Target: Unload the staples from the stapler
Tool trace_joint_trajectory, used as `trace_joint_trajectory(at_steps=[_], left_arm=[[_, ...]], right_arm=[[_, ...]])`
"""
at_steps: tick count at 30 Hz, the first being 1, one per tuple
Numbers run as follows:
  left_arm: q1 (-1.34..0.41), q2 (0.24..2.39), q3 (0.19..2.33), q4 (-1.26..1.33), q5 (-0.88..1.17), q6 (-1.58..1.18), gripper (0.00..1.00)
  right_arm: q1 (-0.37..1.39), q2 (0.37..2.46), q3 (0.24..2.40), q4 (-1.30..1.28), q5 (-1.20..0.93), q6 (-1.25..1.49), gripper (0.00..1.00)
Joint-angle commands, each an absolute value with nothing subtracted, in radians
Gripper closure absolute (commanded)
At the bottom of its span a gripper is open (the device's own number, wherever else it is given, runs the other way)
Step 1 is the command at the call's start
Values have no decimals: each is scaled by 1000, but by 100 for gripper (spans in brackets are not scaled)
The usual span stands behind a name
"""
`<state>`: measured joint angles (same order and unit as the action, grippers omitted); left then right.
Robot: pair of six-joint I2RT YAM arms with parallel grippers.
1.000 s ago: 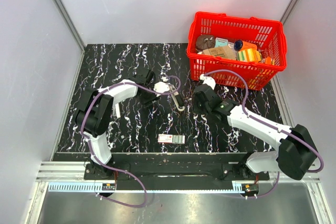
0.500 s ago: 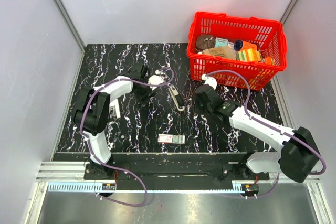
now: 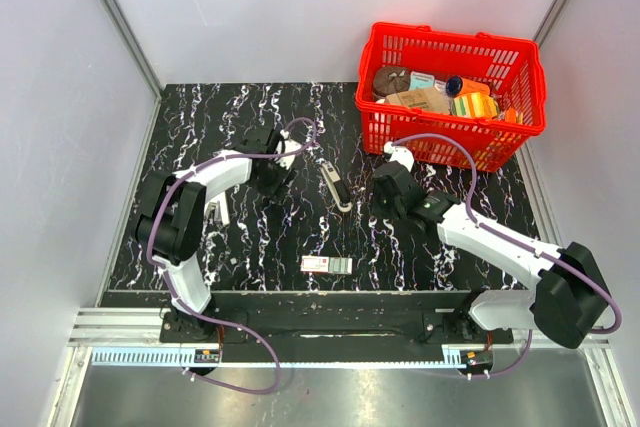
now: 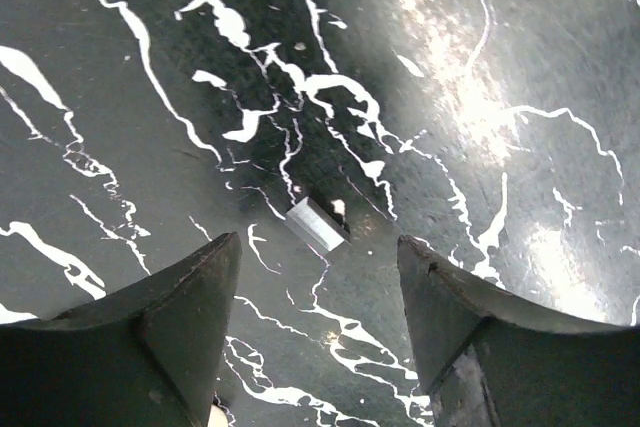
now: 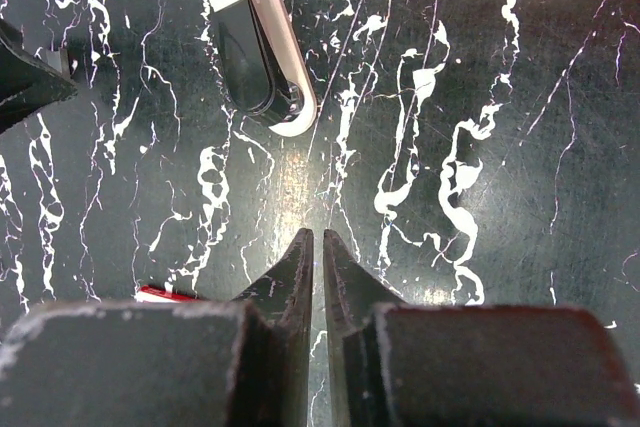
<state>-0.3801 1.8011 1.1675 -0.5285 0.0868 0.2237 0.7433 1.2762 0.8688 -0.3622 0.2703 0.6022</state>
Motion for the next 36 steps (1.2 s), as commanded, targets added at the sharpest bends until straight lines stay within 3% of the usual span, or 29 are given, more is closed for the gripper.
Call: trace_joint_trajectory(at_steps=[1,6,14,25,31,36], left_arm=[[-382,1779,1169,-489,-23,55,33],[-394,1805,1180,-503,-29,3,38],[-402,1829,1164,-505,-31,-71,56],[-405,1844,1166,-505,-28,-91,59],[-445,1819,1147,-488,-5,-69,73],[-462,1810,1146,-486,-5,-55,74]], right_arm=[[736,1247,862,-324,276,586,87],[735,1247,854,-314,276,583,87],[736,1255,853,-304,278,578,87],[735,1258,853,-295,275,574,88],[735,1266,850,-287,268,577,88],[736,1270,847,-281,264,577,88]])
